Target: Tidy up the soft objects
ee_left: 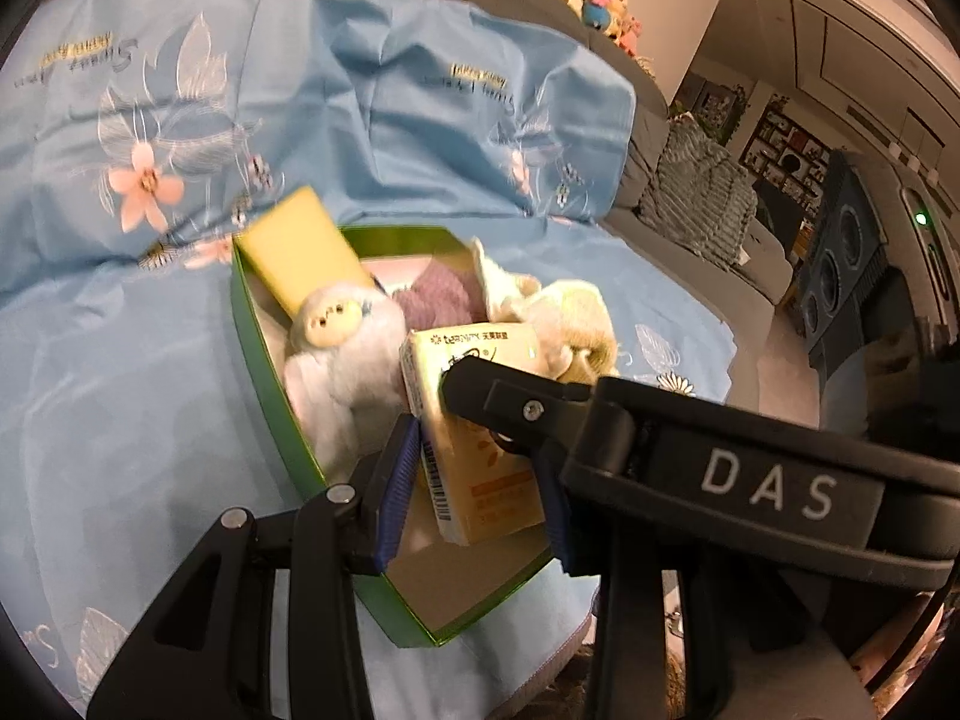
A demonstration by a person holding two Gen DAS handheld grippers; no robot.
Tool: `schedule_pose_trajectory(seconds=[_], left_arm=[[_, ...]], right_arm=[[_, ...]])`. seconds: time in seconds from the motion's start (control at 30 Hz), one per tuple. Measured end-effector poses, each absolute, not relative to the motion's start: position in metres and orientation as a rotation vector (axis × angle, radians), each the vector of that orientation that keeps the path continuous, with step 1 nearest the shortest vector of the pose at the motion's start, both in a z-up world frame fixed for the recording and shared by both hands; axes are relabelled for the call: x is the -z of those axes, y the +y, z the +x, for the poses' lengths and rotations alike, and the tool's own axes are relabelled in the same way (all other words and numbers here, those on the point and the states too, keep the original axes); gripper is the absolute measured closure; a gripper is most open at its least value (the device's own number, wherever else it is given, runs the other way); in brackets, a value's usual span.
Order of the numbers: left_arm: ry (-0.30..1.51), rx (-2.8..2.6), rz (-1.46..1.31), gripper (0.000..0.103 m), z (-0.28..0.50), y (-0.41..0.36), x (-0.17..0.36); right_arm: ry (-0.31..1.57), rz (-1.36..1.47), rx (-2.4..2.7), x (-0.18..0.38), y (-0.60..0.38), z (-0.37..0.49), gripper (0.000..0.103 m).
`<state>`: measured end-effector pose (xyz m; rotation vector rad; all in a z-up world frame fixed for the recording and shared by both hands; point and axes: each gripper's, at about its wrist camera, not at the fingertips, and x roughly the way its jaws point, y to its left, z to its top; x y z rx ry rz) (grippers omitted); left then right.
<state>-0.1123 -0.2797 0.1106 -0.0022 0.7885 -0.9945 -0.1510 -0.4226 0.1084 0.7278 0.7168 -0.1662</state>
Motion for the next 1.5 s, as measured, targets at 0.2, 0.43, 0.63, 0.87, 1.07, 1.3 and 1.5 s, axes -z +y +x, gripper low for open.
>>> schedule_pose_trajectory(seconds=[0.2,0.43,0.63,0.87,1.07,1.3,1.5], left_arm=[[0.887,0.995,-0.027,0.068,-0.101,-0.284,-0.093],[0.957,0.998,-0.032,0.068,-0.095,-0.29,-0.082],[0.962,0.995,0.011,0.068,-0.091,-0.295,-0.083],[0.964,0.977,0.016,0.061,-0.09,-0.294,-0.082],[0.949,0.981,0.004,0.045,-0.095,-0.29,-0.088],[0.882,0.93,0.01,0.017,-0.103,-0.275,-0.106],[0.808,0.946,-0.024,0.001,-0.116,-0.259,-0.131]], right_arm=[[0.78,0.724,0.201,-0.094,-0.425,-0.141,0.053],[0.826,0.717,0.243,-0.084,-0.428,-0.136,0.053],[0.832,0.731,0.251,-0.08,-0.429,-0.135,0.053],[0.834,0.713,0.27,-0.082,-0.426,-0.134,0.053],[0.808,0.725,0.264,-0.088,-0.426,-0.138,0.053],[0.735,0.739,0.259,-0.105,-0.427,-0.152,0.043],[0.639,0.727,0.289,-0.13,-0.423,-0.168,0.024]])
